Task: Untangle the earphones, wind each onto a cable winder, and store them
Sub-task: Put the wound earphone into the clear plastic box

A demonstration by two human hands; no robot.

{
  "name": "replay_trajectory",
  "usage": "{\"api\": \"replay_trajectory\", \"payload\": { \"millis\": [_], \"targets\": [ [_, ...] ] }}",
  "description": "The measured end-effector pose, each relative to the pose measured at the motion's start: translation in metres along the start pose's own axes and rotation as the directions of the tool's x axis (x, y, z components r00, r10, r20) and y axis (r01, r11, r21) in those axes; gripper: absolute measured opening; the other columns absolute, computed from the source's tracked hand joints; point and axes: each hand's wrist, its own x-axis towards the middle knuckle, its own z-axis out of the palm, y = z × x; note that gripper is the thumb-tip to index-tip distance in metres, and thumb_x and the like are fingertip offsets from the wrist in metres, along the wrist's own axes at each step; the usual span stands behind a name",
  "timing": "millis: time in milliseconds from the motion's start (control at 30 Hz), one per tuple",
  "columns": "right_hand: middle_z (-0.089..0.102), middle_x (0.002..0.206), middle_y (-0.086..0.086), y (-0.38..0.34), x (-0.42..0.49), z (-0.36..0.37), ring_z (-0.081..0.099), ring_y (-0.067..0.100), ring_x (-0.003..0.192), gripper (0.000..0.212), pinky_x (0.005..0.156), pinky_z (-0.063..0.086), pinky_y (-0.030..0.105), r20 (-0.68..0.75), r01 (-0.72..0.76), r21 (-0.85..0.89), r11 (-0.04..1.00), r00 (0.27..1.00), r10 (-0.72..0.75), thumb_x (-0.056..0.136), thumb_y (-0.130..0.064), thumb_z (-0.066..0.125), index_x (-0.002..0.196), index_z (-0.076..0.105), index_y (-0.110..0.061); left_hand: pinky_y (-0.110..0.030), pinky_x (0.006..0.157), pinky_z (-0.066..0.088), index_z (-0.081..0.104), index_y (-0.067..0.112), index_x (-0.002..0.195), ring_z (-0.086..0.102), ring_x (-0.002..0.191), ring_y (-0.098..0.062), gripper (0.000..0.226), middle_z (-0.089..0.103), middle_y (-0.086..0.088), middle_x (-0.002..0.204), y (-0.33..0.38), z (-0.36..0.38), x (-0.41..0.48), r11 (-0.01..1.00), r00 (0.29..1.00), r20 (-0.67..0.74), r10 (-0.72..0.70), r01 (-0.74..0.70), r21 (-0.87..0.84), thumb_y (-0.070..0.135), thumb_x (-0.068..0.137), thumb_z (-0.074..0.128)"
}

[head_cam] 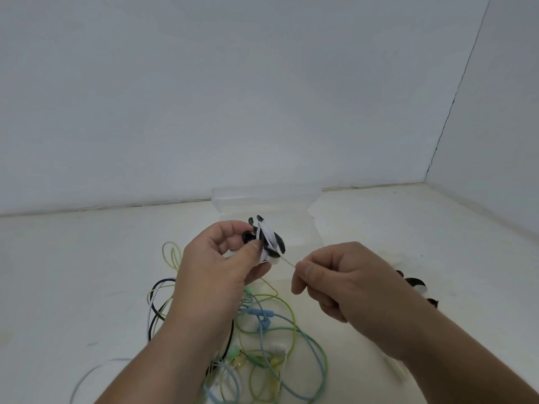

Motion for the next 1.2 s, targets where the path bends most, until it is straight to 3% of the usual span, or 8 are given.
{"api": "replay_trajectory", "payload": {
  "millis": [100,200,367,500,667,867,1067,1200],
  "targets": [
    [0.04,0.052,0.0,-0.001,-0.002,0.002,0.034,0.018,0.051,0.034,0.05,0.03,0.028,0.04,0.023,-0.09,0.996,0.999,-0.019,0.099,-0.026,0.056,0.07,0.072,-0.016,-0.043,0.076,0.062,0.069,0.01,0.094,0.072,0.073,-0.027,0.012,0.061,0.003,0.072,0.0,0.001,-0.003,0.988,0.996,0.004,0.088,-0.088,0.127,0.001,0.086,0.071],
    [0.041,0.052,-0.001,-0.001,-0.001,0.0,0.035,0.017,0.051,0.032,0.05,0.031,0.029,0.022,0.036,-0.098,0.995,0.999,-0.034,0.098,-0.027,0.057,0.072,0.072,-0.015,-0.051,0.077,0.057,0.07,0.024,0.09,0.069,0.075,-0.039,0.021,0.067,-0.009,0.083,0.002,0.003,-0.006,0.958,0.988,0.04,0.147,-0.152,0.243,0.004,0.085,0.073],
    [0.039,0.052,0.001,0.002,0.001,-0.002,0.033,0.015,0.048,0.032,0.049,0.03,0.027,-0.026,0.051,-0.19,0.98,0.998,-0.057,0.097,-0.032,0.058,0.072,0.072,-0.018,-0.024,0.062,0.053,0.067,0.037,0.088,0.07,0.086,-0.014,0.03,0.073,0.003,0.087,0.002,0.001,-0.007,0.874,0.95,0.175,0.258,-0.307,0.378,0.008,0.087,0.07],
    [0.039,0.052,0.001,0.005,0.002,-0.002,0.033,0.015,0.047,0.032,0.05,0.029,0.027,-0.074,0.059,-0.232,0.971,0.994,-0.078,0.096,-0.035,0.057,0.072,0.072,-0.019,-0.026,0.076,0.057,0.066,0.035,0.091,0.067,0.094,-0.008,0.029,0.067,0.014,0.093,0.001,0.002,-0.01,0.738,0.891,0.261,0.371,-0.453,0.5,0.006,0.087,0.068],
    [0.036,0.052,-0.001,0.005,0.003,-0.004,0.03,0.014,0.047,0.034,0.05,0.027,0.028,-0.099,0.078,-0.217,0.973,0.99,-0.101,0.095,-0.036,0.056,0.073,0.072,-0.016,-0.026,0.077,0.056,0.066,0.031,0.095,0.065,0.096,-0.008,0.026,0.064,0.014,0.095,-0.001,0.002,-0.011,0.644,0.846,0.36,0.392,-0.532,0.55,0.006,0.089,0.067],
    [0.045,0.054,0.001,0.001,0.001,-0.004,0.037,0.017,0.051,0.033,0.051,0.031,0.03,-0.081,0.128,-0.181,0.975,0.986,-0.145,0.099,-0.027,0.052,0.073,0.067,-0.016,-0.027,0.076,0.058,0.071,0.035,0.102,0.067,0.095,-0.012,0.026,0.065,0.012,0.101,0.001,0.003,-0.011,0.804,0.886,0.347,0.308,-0.437,0.403,0.017,0.086,0.06],
    [0.048,0.059,0.008,-0.001,0.0,-0.003,0.038,0.02,0.053,0.032,0.051,0.031,0.031,-0.069,0.11,-0.114,0.987,0.991,-0.118,0.101,-0.019,0.05,0.073,0.065,-0.014,-0.041,0.079,0.059,0.066,0.042,0.121,0.066,0.098,-0.014,0.04,0.061,0.011,0.104,0.001,0.0,-0.011,0.824,0.886,0.389,0.253,-0.408,0.394,0.024,0.087,0.056],
    [0.048,0.056,0.002,-0.004,-0.002,0.0,0.04,0.017,0.053,0.033,0.051,0.034,0.028,-0.031,0.095,-0.128,0.987,0.995,-0.1,0.1,-0.021,0.05,0.073,0.067,-0.018,-0.043,0.081,0.059,0.06,0.048,0.124,0.065,0.097,-0.019,0.048,0.059,0.017,0.104,0.002,0.004,-0.013,0.839,0.903,0.355,0.243,-0.379,0.391,0.025,0.081,0.064]
  ]
}}
